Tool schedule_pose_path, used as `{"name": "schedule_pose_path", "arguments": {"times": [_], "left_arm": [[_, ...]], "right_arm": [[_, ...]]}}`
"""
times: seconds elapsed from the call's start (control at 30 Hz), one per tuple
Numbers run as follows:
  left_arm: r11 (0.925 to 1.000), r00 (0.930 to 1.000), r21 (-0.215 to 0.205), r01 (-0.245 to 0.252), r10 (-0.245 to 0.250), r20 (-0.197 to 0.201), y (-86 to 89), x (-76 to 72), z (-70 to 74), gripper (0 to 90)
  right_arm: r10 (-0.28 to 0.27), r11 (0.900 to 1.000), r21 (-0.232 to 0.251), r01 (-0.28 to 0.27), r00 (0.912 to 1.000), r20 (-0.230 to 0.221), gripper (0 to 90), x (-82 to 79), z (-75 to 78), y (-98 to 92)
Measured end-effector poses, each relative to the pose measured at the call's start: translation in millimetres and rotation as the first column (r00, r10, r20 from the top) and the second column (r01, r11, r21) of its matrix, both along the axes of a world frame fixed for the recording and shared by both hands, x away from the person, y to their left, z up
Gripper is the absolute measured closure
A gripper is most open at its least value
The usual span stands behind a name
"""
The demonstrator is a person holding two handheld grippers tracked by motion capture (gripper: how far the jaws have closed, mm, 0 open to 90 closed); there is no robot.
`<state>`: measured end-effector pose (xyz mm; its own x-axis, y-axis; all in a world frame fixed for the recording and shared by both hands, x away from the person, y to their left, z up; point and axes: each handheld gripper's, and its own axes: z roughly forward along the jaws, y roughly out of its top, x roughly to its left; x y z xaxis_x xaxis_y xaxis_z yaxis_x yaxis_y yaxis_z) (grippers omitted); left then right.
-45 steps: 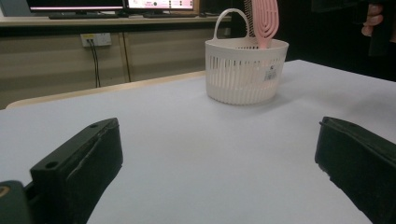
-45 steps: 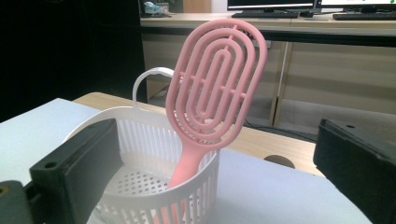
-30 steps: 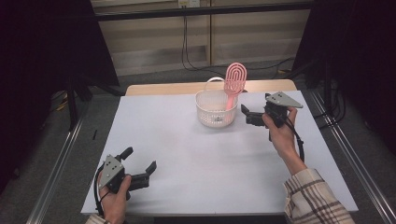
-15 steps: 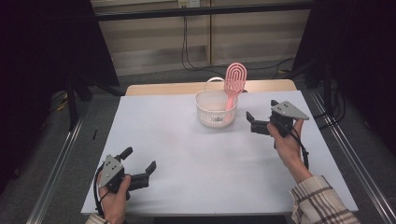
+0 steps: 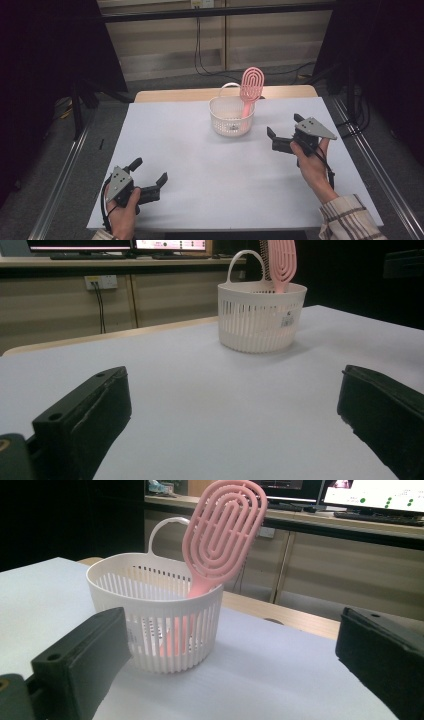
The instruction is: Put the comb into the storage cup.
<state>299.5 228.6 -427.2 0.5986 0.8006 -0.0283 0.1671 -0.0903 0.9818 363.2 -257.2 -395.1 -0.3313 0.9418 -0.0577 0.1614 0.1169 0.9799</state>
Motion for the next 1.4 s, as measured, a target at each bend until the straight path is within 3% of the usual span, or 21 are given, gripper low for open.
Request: {"name": "schedule_pose_path", "arguments": {"times": [1.0,1.4], "left_arm": [[0.9996,0.9996,-0.006,-0.028,0.028,0.010,0.3,-2.2,1.4,1.1],[0.9993,0.9993,-0.017,-0.034,0.034,0.013,0.4,-3.4,2.1,1.0]], "right_arm": [[-0.033,0.999,0.043,0.033,0.9995,0.001,0.0,-58.7,-13.2,-31.5],[-0.028,0.998,0.059,0.026,0.9993,0.023,0.0,-81.0,-16.6,-46.0]]}}
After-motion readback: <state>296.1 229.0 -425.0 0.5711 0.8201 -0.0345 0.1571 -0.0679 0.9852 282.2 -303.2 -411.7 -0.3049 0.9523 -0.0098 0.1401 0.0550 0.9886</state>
